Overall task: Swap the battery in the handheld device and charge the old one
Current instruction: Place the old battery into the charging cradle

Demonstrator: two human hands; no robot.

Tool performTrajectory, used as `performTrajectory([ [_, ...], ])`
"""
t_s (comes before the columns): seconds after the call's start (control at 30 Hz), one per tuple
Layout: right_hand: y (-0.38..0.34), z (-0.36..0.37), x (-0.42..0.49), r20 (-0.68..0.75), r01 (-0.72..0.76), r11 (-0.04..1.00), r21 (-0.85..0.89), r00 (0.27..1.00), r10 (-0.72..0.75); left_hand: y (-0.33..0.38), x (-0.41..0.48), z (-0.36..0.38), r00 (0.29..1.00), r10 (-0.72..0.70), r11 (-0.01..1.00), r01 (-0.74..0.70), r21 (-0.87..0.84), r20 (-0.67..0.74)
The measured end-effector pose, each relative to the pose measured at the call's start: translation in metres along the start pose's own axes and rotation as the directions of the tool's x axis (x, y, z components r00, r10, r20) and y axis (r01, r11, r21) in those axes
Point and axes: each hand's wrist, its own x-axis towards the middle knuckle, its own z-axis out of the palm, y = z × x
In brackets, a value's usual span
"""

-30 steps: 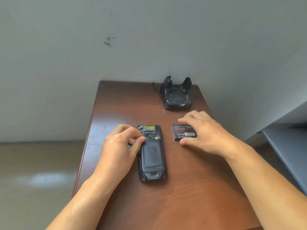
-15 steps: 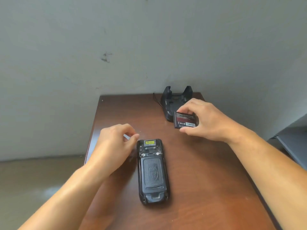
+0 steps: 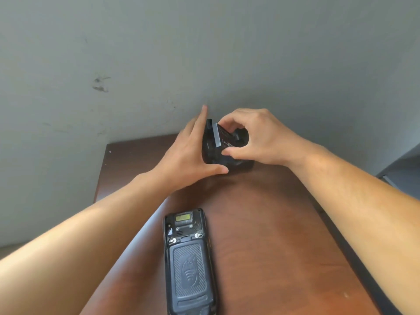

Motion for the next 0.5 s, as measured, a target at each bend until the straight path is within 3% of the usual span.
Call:
performTrajectory([
  [0.23, -0.001, -0.003, 0.005, 0.099, 0.002, 0.995, -0.102, 0.995, 0.008, -0.008, 0.013, 0.004, 0.996, 0.012, 0.997, -0.019, 0.08, 0.091],
  [0.5, -0.01, -0.011, 0.003, 0.21, 0.019, 0.917, -0.399, 0.975, 0.071, -0.007, 0.012, 0.005, 0.996, 0.019, 0.996, -0.026, 0.083, 0.085],
])
